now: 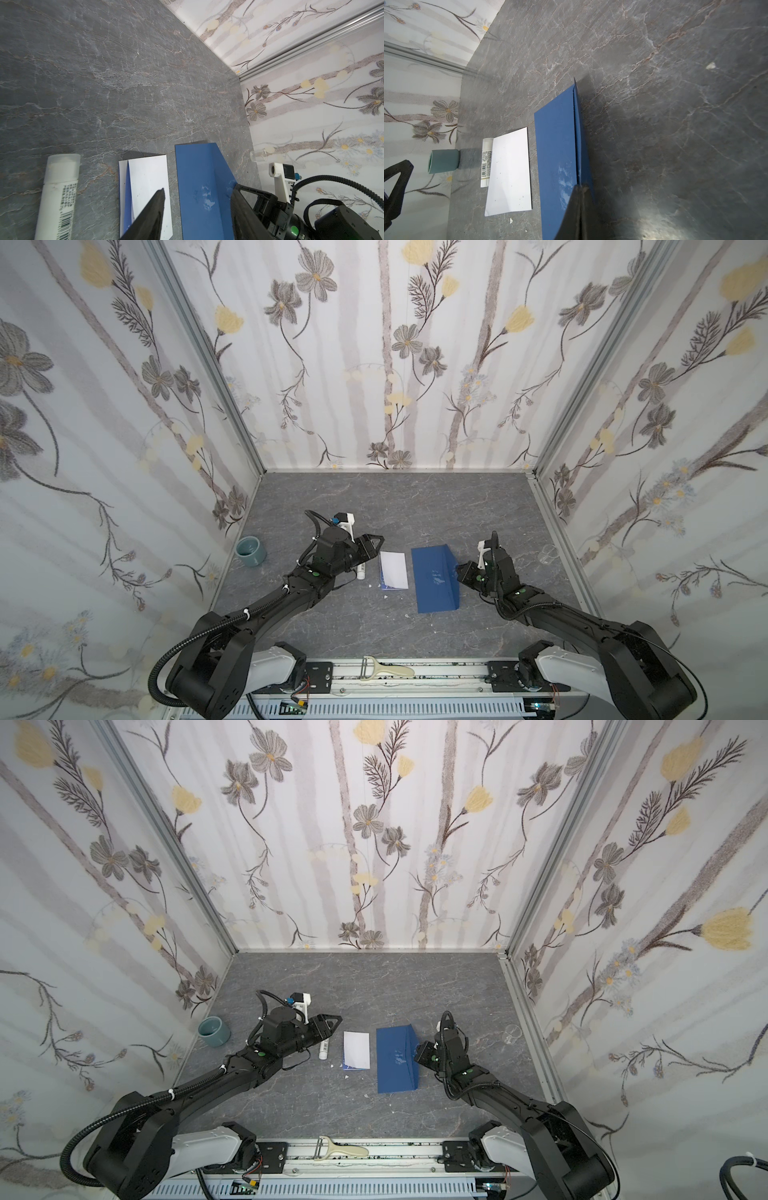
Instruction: Place the letter into the envelope and seal it
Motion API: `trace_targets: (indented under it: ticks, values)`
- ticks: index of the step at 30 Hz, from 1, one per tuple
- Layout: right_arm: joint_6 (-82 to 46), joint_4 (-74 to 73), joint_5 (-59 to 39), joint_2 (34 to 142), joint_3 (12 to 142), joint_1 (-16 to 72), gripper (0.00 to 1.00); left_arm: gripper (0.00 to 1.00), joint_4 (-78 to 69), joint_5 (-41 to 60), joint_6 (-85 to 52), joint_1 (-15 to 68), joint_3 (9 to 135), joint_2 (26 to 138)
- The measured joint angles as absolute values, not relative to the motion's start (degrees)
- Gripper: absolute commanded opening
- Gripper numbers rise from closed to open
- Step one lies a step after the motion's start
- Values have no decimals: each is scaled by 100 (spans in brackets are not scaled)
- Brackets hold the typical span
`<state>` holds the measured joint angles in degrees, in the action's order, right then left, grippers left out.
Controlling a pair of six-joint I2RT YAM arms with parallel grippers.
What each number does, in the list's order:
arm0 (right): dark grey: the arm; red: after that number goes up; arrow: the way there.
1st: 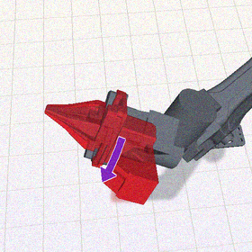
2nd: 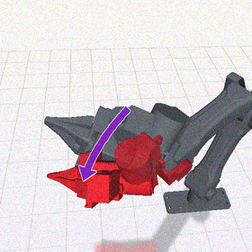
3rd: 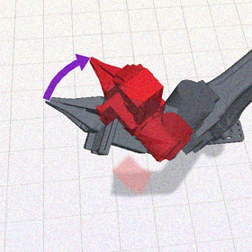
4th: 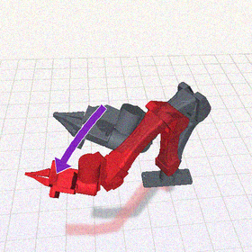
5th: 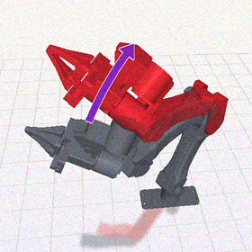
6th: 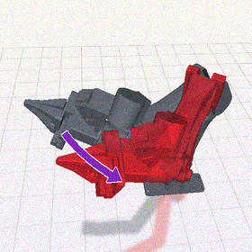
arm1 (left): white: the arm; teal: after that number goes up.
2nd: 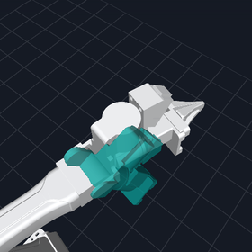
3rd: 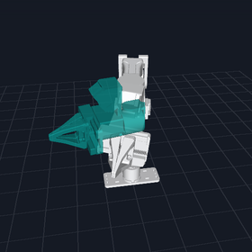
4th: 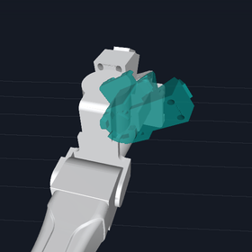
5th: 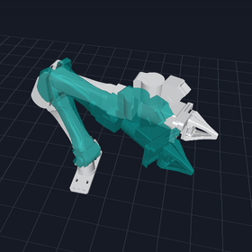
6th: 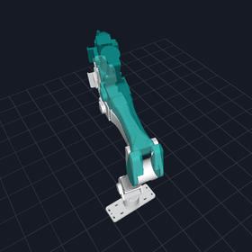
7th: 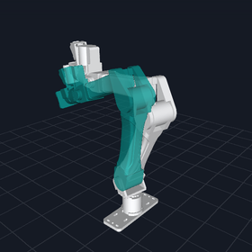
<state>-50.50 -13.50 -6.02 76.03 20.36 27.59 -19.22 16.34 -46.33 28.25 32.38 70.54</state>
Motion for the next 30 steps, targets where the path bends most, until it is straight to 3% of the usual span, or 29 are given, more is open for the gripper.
trace_targets:
  ticks: [14,20,26,30]
  values:
    - [-5214,-1586,-449,7966,2137,3055,0,52,-1944,1634,-4630,2825,3218,7059]
    - [-5297,-1601,-399,7937,2056,3109,14,52,-1944,1634,-4630,2825,3203,7039]
    - [-5349,-1608,-392,7896,2012,3151,37,53,-1944,1634,-4628,2825,3203,7046]
    - [-5349,-1575,-325,7784,2016,3155,46,55,-1944,1658,-4556,2823,3203,7081]
